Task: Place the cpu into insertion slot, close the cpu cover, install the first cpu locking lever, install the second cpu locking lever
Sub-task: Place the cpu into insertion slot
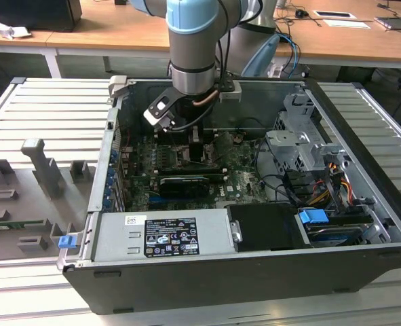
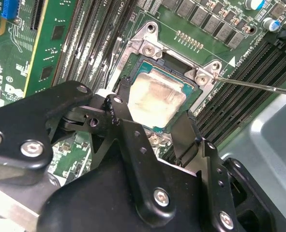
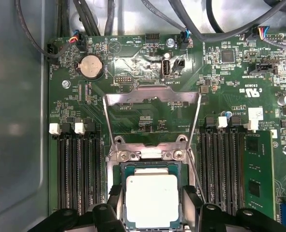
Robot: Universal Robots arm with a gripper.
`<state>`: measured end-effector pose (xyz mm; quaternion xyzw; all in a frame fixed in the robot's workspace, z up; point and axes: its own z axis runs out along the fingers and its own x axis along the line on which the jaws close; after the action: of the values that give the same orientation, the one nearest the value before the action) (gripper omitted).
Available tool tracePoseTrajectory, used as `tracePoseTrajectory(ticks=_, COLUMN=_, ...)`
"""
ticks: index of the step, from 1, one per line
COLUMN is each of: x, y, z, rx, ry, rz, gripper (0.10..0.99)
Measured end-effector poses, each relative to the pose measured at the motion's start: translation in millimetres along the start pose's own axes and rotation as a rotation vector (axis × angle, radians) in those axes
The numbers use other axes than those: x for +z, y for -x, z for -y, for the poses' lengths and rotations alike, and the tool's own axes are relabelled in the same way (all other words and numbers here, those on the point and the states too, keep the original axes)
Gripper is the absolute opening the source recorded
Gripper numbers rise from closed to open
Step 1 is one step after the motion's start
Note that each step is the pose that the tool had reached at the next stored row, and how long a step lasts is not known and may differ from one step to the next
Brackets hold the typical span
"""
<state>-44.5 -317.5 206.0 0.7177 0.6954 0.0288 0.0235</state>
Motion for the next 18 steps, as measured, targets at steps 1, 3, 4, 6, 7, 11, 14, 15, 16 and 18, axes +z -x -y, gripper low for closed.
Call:
tracePoseTrajectory(ticks=1, x=-0.7, y=0.0, z=-0.1, rx=0.000, ry=0.000, rz=0.0000, gripper=0.604)
tracePoseTrajectory(ticks=3, x=-1.8, y=0.0, z=-0.1, rx=0.001, ry=0.000, rz=0.0002, gripper=0.604)
tracePoseTrajectory(ticks=4, x=-2.6, y=0.0, z=-0.2, rx=0.001, ry=0.000, rz=0.0002, gripper=0.604)
tracePoseTrajectory(ticks=6, x=-4.7, y=0.0, z=-0.3, rx=0.002, ry=0.000, rz=0.0002, gripper=0.604)
tracePoseTrajectory(ticks=7, x=-5.5, y=0.0, z=-0.4, rx=0.002, ry=0.000, rz=0.0003, gripper=0.604)
tracePoseTrajectory(ticks=11, x=-7.8, y=-0.1, z=-0.6, rx=0.004, ry=-0.001, rz=0.0004, gripper=0.459)
tracePoseTrajectory(ticks=14, x=-9.2, y=-0.1, z=-0.8, rx=0.005, ry=-0.001, rz=0.0005, gripper=0.341)
tracePoseTrajectory(ticks=15, x=-9.3, y=-0.1, z=-0.8, rx=0.006, ry=-0.001, rz=0.0004, gripper=0.282)
tracePoseTrajectory(ticks=16, x=-9.6, y=-0.1, z=-0.8, rx=0.006, ry=-0.001, rz=0.0005, gripper=0.220)
tracePoseTrajectory(ticks=18, x=-10.1, y=-0.1, z=-0.9, rx=0.007, ry=-0.001, rz=0.0006, gripper=0.161)
